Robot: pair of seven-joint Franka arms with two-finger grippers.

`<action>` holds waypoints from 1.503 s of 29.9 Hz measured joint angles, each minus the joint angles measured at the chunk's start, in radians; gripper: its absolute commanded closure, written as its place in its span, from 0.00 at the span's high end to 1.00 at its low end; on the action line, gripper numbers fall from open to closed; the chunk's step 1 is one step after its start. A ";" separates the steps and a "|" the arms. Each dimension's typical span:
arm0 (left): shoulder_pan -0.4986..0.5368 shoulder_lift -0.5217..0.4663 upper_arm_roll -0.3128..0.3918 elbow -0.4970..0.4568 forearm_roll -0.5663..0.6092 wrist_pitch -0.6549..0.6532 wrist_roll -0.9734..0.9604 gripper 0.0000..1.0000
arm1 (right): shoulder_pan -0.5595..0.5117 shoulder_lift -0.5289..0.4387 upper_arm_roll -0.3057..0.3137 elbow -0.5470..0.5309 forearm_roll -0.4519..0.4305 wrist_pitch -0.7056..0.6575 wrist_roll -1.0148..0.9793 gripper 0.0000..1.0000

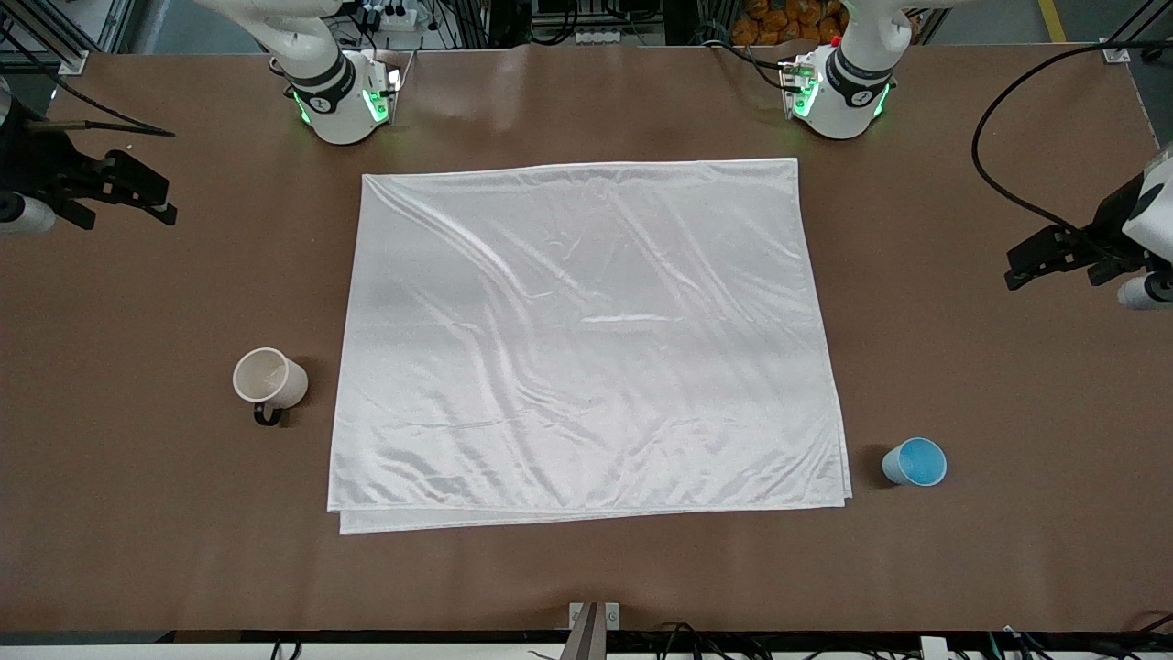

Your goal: Place blue cup into white mug on cloth

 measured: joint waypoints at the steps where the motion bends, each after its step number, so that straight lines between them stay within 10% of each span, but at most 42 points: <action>1: 0.001 0.011 0.000 0.000 0.000 0.013 0.000 1.00 | 0.000 0.001 0.000 -0.003 0.000 0.000 0.000 1.00; 45: 0.069 0.601 0.000 0.069 0.036 0.577 0.017 0.96 | -0.079 0.432 -0.009 -0.046 0.001 0.333 0.001 1.00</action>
